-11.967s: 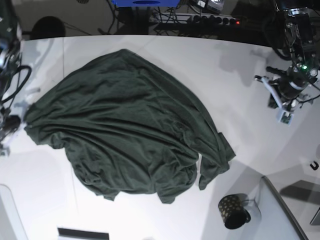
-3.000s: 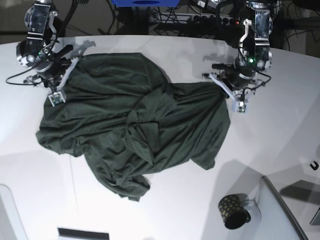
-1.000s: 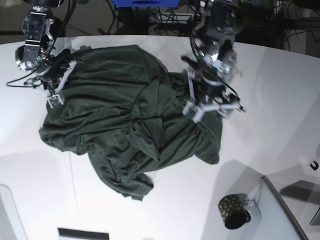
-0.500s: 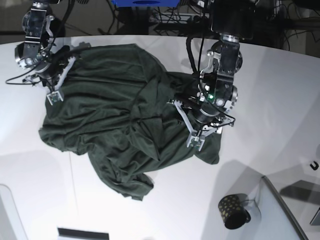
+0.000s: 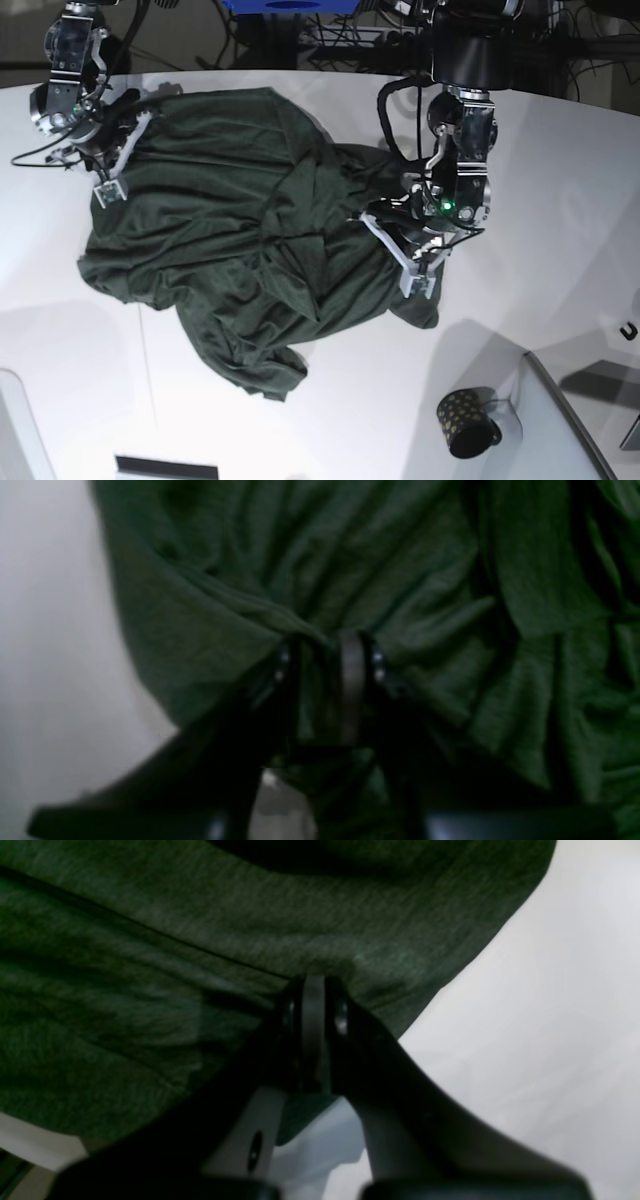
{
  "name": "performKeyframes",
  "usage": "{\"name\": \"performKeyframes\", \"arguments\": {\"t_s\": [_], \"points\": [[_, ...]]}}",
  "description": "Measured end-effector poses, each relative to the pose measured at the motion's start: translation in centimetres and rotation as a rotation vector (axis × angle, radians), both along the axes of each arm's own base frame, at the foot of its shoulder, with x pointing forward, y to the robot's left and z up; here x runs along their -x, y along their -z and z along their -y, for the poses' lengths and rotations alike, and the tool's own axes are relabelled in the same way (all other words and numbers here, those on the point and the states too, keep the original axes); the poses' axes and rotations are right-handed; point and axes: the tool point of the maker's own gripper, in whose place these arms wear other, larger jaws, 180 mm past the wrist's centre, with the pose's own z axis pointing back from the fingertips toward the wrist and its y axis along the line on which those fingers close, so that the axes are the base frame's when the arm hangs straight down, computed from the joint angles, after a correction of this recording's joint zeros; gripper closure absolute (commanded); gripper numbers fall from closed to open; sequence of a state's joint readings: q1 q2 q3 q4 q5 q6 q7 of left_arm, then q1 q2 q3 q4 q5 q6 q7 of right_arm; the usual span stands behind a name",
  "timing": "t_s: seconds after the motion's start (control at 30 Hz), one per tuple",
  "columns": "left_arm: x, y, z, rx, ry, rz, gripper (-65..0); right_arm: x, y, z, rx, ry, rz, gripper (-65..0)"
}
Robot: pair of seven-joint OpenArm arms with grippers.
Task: Layout the t-shirt on the table in an organized manner, then fold the t-shirt properly
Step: 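Grasp the bunched fabric with the left gripper and drag it outward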
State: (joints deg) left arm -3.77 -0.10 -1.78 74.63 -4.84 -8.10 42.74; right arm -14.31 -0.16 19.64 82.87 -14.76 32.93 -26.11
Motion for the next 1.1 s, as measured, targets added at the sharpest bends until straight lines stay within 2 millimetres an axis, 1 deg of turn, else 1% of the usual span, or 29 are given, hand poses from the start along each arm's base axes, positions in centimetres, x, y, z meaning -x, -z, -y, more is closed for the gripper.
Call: {"name": "performKeyframes", "arguments": {"t_s": [0.13, 0.23, 0.27, 0.33, 0.43, 0.5, 0.57, 0.63, 0.7, 0.77, 0.8, 0.93, 1.03, 1.1], "points": [[0.1, 0.2, 0.1, 0.001, 0.002, -0.004, -10.0, 0.0, 0.0, 0.0, 0.000, 0.000, 0.000, -1.5], [0.7, 1.1, 0.0, 0.002, 0.000, -0.035, -8.9, 0.0, 0.0, 0.0, 0.000, -0.001, 0.000, -1.5], [1.0, 1.4, 0.0, 0.002, -0.001, -0.049, -7.6, 0.0, 0.0, 0.0, 0.000, -0.001, -0.001, -1.5], [1.2, 1.6, 0.0, 0.004, -0.001, -0.055, 0.0, 0.0, 0.0, 0.0, 0.000, -0.001, -0.001, -1.5], [1.3, 1.7, 0.0, 0.006, -0.002, -0.055, 0.0, 0.1, 0.0, 0.0, 0.000, -0.001, -0.002, -1.5], [1.9, 1.7, -0.6, 0.023, -0.028, -0.055, 0.0, 0.2, 0.1, 0.0, -0.002, 0.000, -0.001, -1.5], [2.9, 1.2, -2.5, 0.020, -0.091, -0.041, 0.0, 0.4, 0.1, -0.1, -0.009, 0.002, 0.001, -1.5], [4.6, -0.1, -5.4, -0.016, -0.157, -0.005, 0.0, 0.4, 0.1, -0.1, -0.007, 0.002, -0.002, -1.5], [6.3, -1.5, -7.4, -0.065, -0.188, 0.026, 0.0, 0.4, 0.1, 0.0, -0.006, 0.001, -0.001, -1.5], [7.8, -2.4, -8.2, -0.094, -0.178, 0.042, 0.0, 0.4, 0.1, 0.0, -0.005, 0.001, 0.000, -1.5], [8.3, -2.5, -8.2, -0.094, -0.172, 0.038, 0.0, 0.4, 0.1, 0.0, -0.006, 0.001, 0.000, -1.5], [10.8, -1.3, -8.2, -0.094, -0.171, -0.014, 0.0, 0.3, 0.1, -0.1, -0.002, -0.005, -0.003, -1.5], [11.7, -0.2, -8.4, -0.096, -0.177, -0.049, 0.0, 0.4, -0.2, 0.0, 0.011, -0.009, -0.007, -1.5], [12.0, 0.6, -8.4, -0.094, -0.178, -0.073, 0.0, 0.2, -1.0, 0.0, 0.022, -0.012, 0.014, -1.5]]}}
